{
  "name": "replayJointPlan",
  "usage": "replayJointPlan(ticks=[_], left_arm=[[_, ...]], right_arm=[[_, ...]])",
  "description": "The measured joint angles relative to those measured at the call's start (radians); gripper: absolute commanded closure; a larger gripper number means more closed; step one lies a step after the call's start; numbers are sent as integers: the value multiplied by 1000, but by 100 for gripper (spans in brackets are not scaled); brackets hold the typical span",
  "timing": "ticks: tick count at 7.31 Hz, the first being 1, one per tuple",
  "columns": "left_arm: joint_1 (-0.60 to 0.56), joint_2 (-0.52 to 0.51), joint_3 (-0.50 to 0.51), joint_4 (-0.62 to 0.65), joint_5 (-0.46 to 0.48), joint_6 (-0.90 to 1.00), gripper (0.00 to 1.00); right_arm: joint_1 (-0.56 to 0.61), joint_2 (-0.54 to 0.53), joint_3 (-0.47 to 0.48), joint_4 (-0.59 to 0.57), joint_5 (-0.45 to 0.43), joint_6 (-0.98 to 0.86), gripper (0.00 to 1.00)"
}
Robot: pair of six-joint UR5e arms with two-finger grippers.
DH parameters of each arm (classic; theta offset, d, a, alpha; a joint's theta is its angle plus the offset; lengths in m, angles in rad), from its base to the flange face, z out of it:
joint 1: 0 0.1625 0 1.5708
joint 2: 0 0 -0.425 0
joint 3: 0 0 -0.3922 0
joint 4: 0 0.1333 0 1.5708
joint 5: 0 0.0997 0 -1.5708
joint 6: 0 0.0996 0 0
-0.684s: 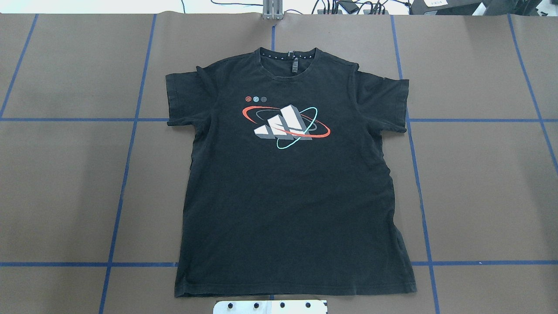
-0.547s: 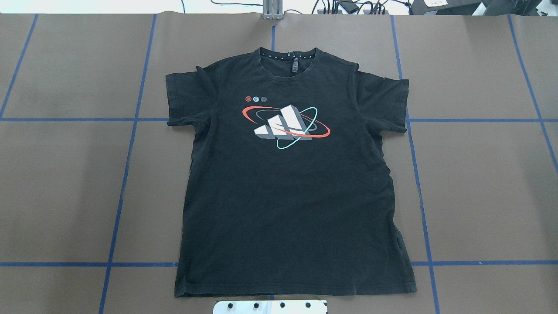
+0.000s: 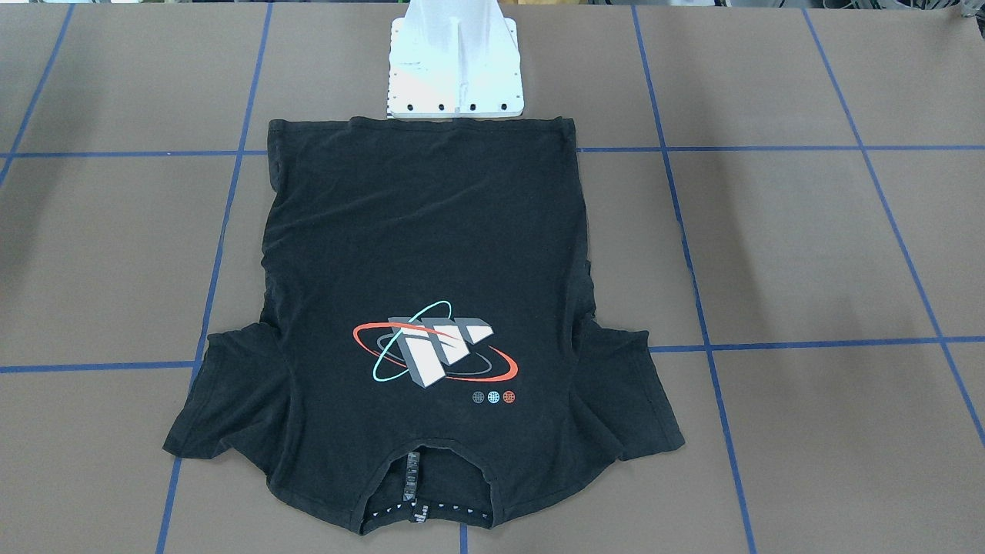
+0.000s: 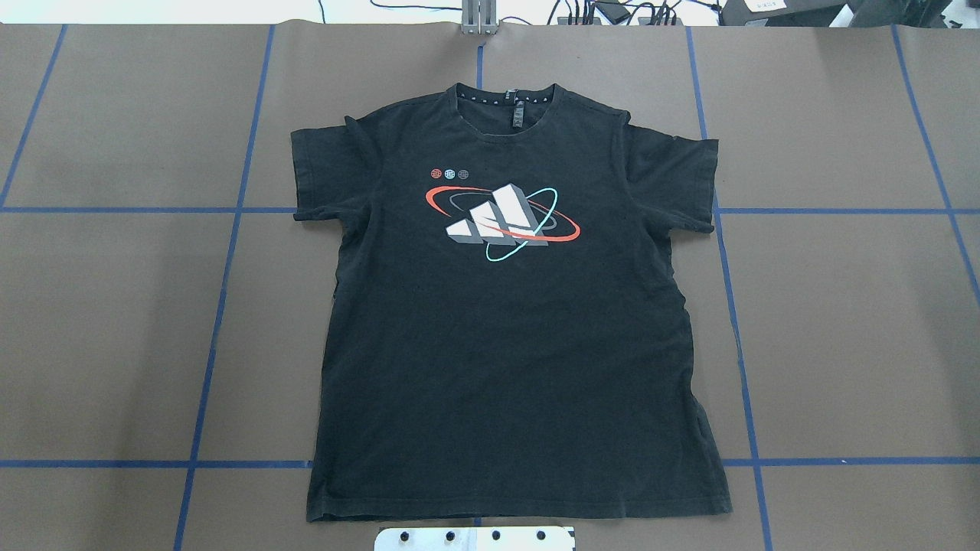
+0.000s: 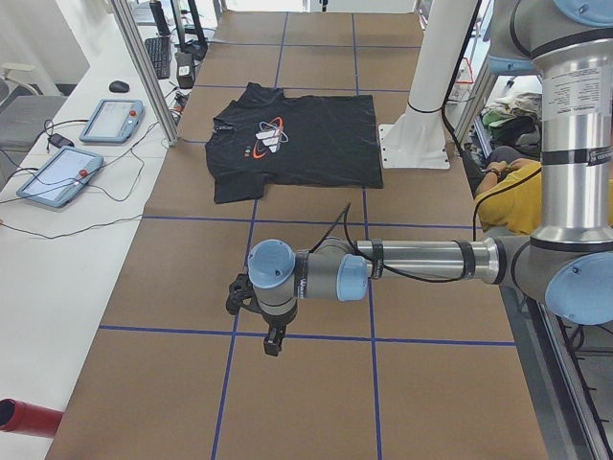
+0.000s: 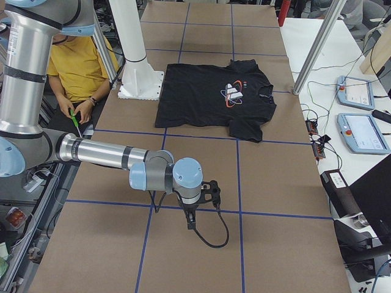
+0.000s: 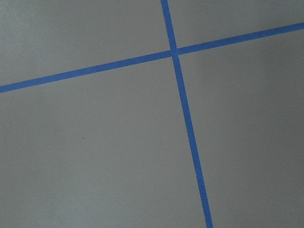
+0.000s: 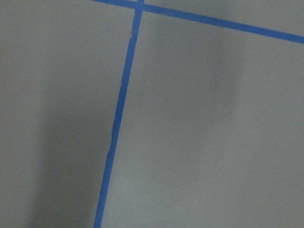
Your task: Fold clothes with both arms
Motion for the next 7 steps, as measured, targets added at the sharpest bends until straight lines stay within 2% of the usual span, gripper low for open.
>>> replayJointPlan(ticks=[2, 4, 5, 7], left_arm=[[0, 0, -22, -21, 2, -1, 0], [0, -17, -43, -105, -1, -8, 0], [1, -32, -51, -190, -1, -10, 0], [2, -79, -54, -464, -1, -77, 0]], right_arm=[[0, 1, -37, 132, 2, 7, 0], [0, 11, -34, 249, 7, 34, 0], [-1, 27, -10, 269, 12, 82, 0], [-18, 105, 15, 275, 23, 165, 1]])
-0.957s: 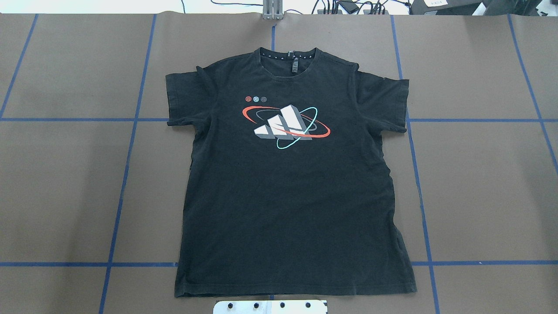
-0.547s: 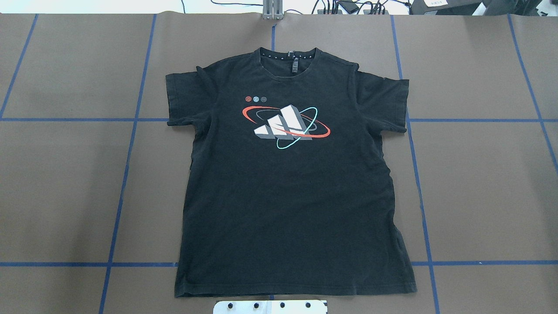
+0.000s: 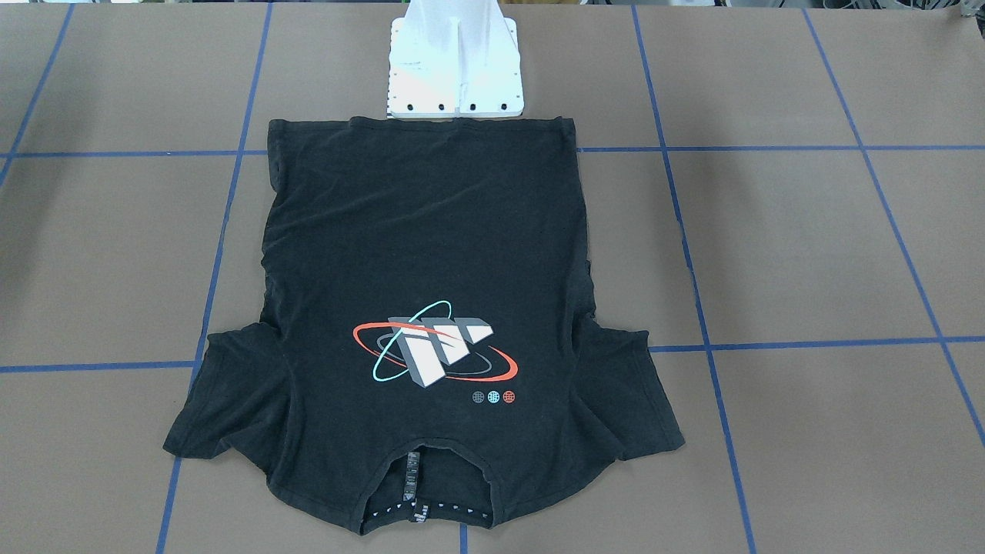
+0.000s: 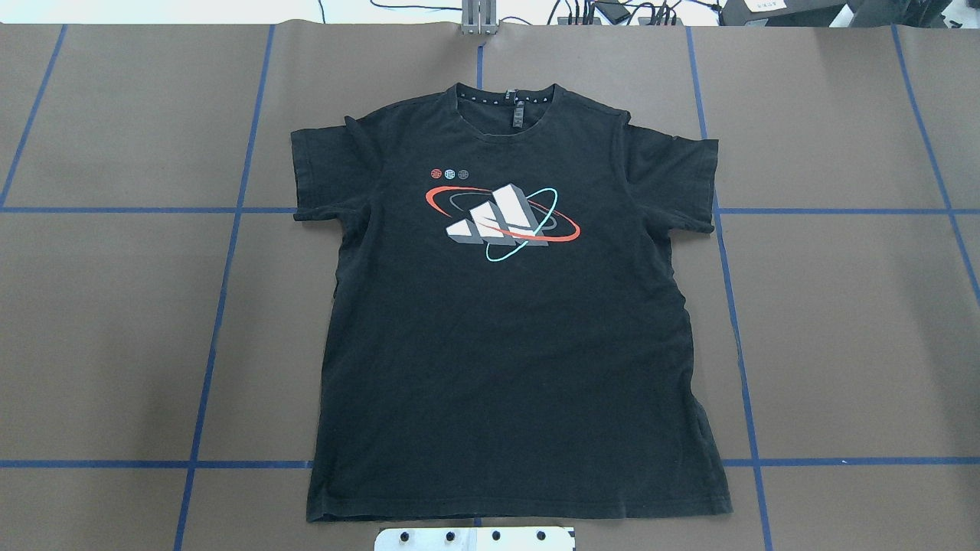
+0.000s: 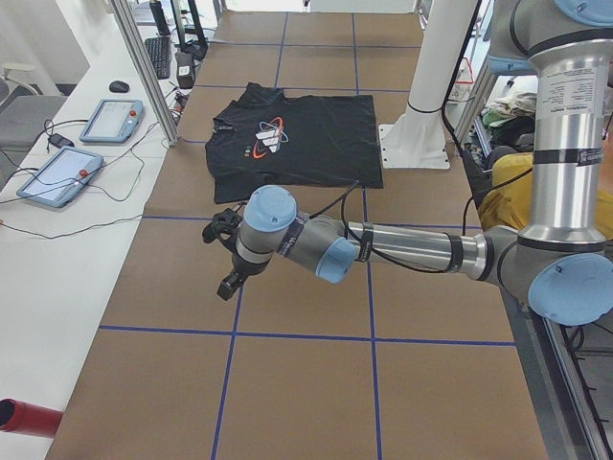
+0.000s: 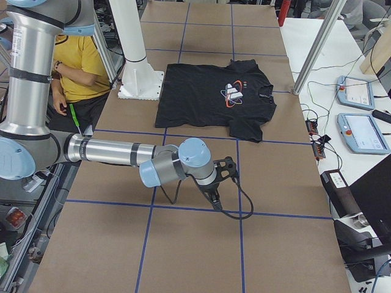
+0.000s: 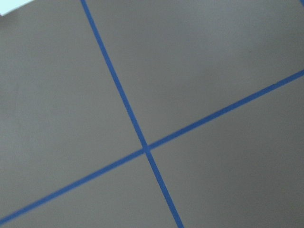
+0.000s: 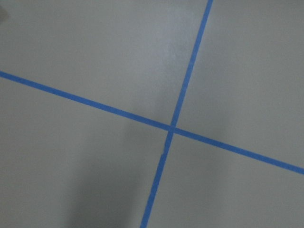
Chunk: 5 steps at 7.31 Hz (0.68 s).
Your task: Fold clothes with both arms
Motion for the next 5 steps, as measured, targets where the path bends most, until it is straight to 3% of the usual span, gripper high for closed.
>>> replayJointPlan(ticks=[3, 5], left_arm=[[30, -82, 12, -221, -1, -382, 0], [77, -88, 24, -298, -5, -441, 0]], right_arm=[[-125, 154, -11, 2, 6, 250, 0], [-237, 315, -83, 4, -9, 434, 0]])
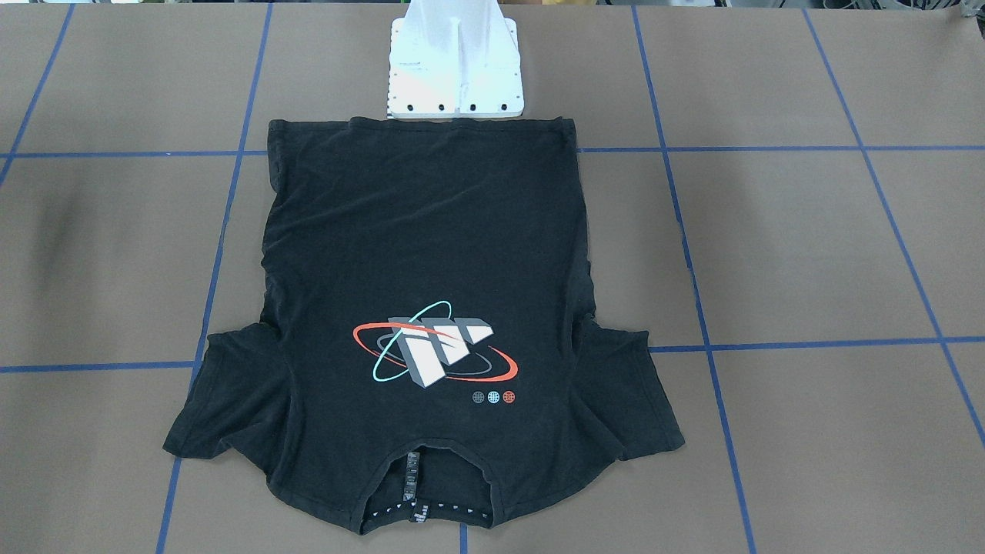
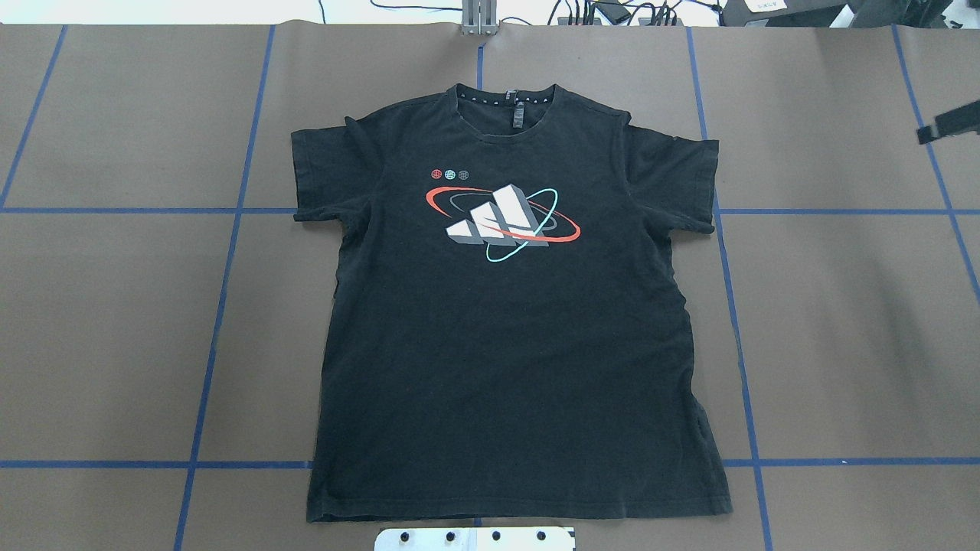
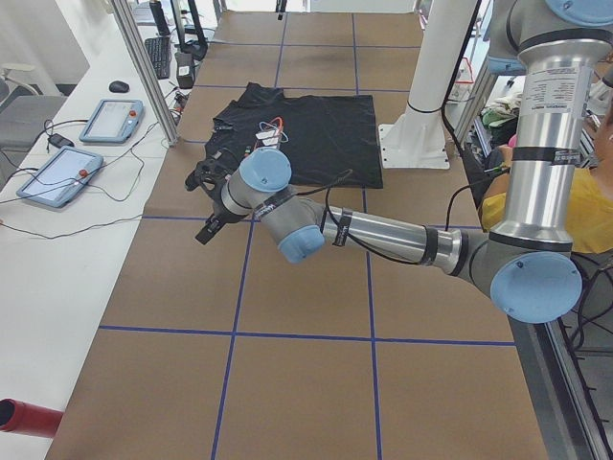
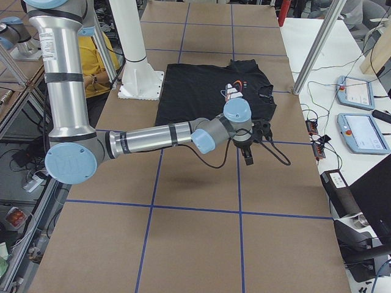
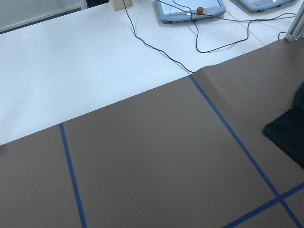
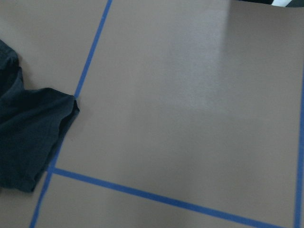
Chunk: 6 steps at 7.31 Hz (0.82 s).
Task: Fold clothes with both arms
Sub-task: 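Move the right gripper toward the sleeve nearest it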
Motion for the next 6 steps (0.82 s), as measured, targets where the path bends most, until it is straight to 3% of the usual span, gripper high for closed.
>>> replayJointPlan(ticks=[3, 6], left_arm=[[33, 3, 4, -23, -2, -8, 0], [42, 7, 5, -24, -3, -8, 0]], right_arm=[[-153, 279, -233, 91, -77, 211, 1], [-288, 441, -548, 435, -214, 460, 3]])
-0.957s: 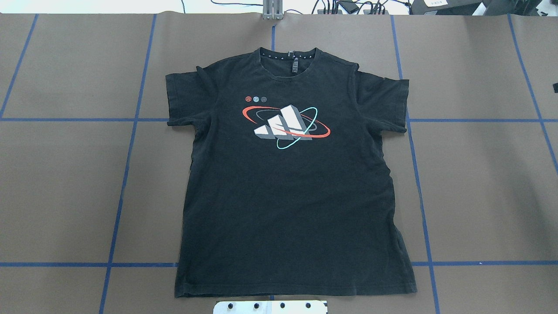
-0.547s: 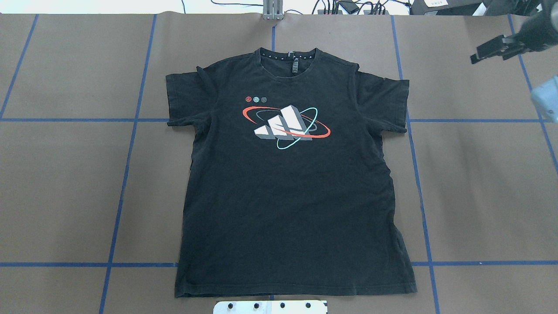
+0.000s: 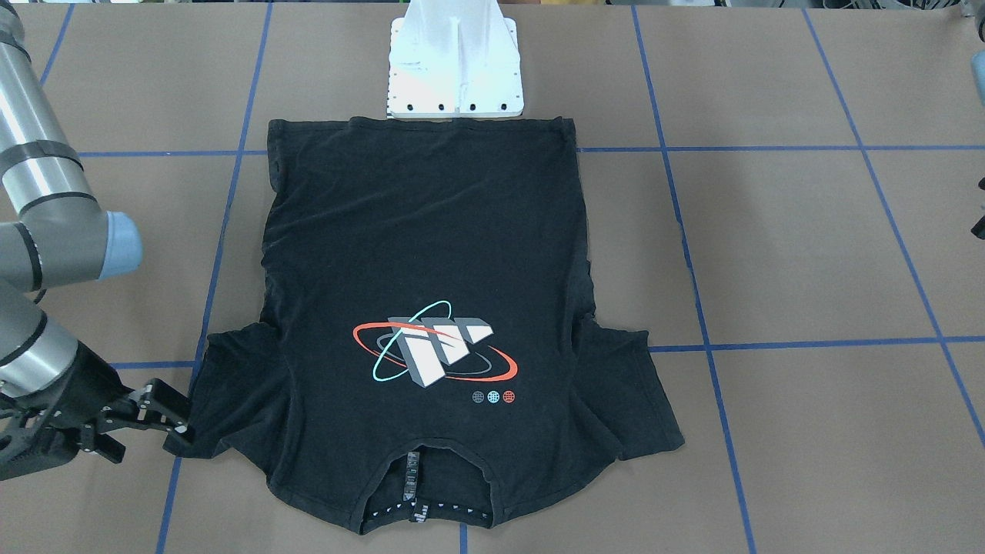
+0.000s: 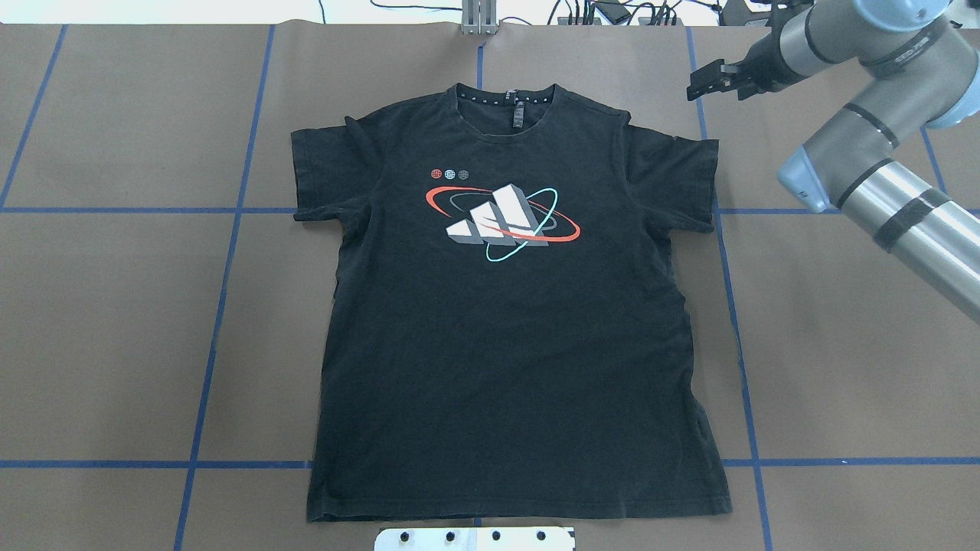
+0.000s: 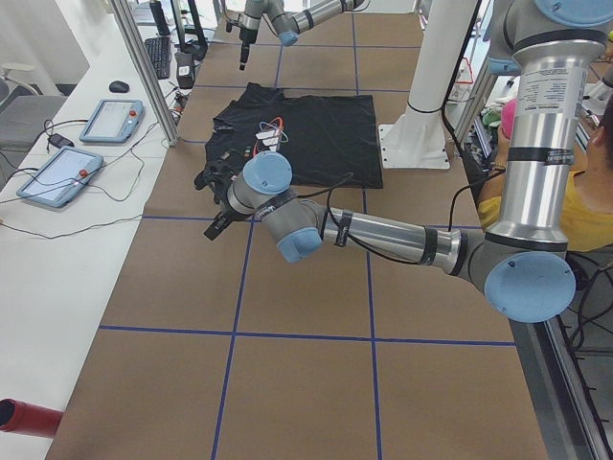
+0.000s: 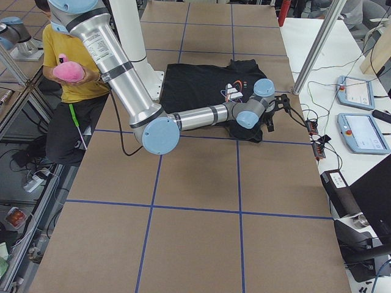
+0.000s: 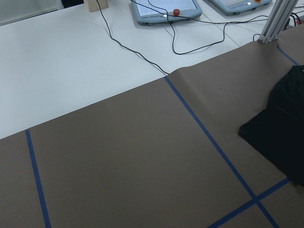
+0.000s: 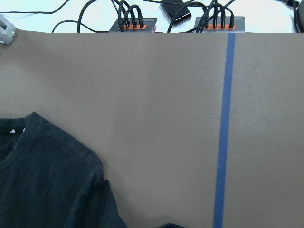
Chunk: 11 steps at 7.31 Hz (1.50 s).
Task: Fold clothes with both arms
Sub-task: 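Move the right gripper toward the sleeve nearest it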
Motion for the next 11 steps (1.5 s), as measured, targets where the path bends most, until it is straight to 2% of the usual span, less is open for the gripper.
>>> replayJointPlan(ticks=[1, 3, 5, 8, 9, 11], left_arm=[[1, 1, 1, 0, 1, 0, 0], [2, 1, 2, 0, 1, -1, 0], [3, 0, 8, 0, 1, -2, 0], [3, 0, 12, 0, 1, -2, 0], [3, 0, 13, 0, 1, -2, 0], [3, 1, 17, 0, 1, -2, 0]], right_arm=[[-21, 31, -100, 99, -31, 43, 5], [-32, 28, -184, 181, -74, 67, 6], [-36, -3, -189, 196, -105, 72, 11], [-54, -41, -161, 197, -141, 100, 30], [-60, -63, -131, 197, -146, 111, 42], [-75, -90, -95, 196, -161, 118, 48]])
